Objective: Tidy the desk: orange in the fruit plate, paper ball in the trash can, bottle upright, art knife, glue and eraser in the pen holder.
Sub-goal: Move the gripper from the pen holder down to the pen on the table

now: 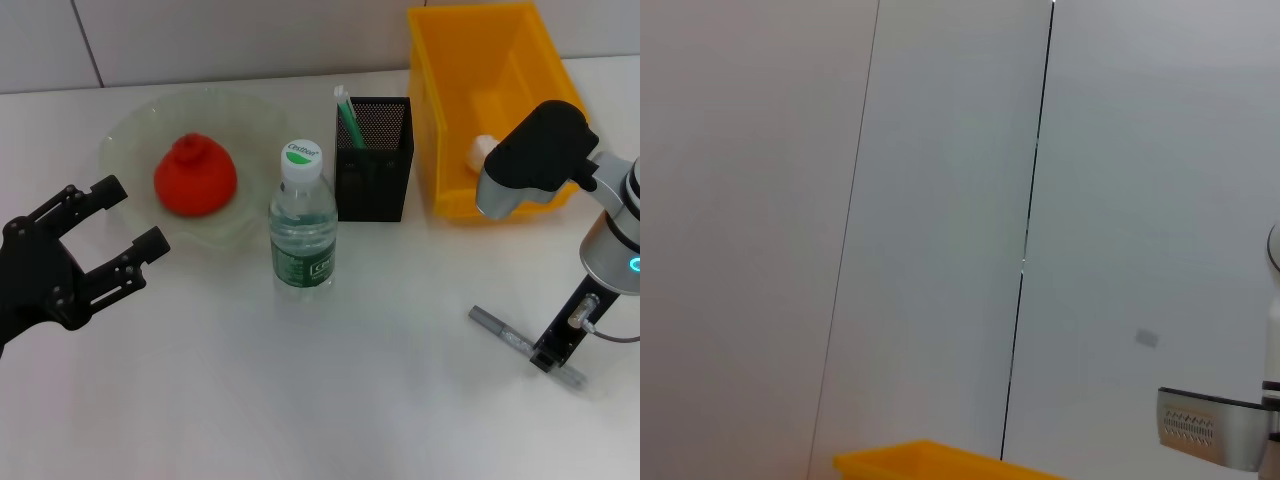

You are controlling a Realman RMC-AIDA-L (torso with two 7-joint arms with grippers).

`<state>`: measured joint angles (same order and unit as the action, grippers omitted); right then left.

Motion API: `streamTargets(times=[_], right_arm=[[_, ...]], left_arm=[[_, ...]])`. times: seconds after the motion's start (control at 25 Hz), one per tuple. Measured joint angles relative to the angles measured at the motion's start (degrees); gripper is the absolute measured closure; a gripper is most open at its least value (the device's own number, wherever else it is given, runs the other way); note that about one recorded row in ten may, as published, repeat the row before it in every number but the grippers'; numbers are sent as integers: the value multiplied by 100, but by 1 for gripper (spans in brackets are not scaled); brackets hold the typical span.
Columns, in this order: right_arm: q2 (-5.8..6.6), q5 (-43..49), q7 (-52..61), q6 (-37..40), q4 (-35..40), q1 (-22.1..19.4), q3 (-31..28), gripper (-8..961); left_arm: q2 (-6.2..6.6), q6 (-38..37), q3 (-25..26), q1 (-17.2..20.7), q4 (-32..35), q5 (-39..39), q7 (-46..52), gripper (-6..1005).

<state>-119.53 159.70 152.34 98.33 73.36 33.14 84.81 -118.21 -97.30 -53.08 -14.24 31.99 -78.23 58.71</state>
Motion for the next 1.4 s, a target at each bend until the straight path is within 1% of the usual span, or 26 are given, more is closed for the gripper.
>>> streamTargets(times=[0.32,0.6,0.96,1.24,1.4], right_arm=[[0,3,25,-6,3,6,66,767],[0,6,35,0,1,38,87,805],[8,15,41,-1,-38,64,284,859],[19,32,89,-12,-47,83,291,924],[23,78,88,13,50,78,280,937]], left_arm=[[0,0,0,0,24,0,0,214],[-8,0,64,0,42,3,0,214],[-9,-7,71,-6,44,10,0,214],[-9,-9,71,-6,44,10,0,215],[-9,-9,70,-10,39,10,0,215]])
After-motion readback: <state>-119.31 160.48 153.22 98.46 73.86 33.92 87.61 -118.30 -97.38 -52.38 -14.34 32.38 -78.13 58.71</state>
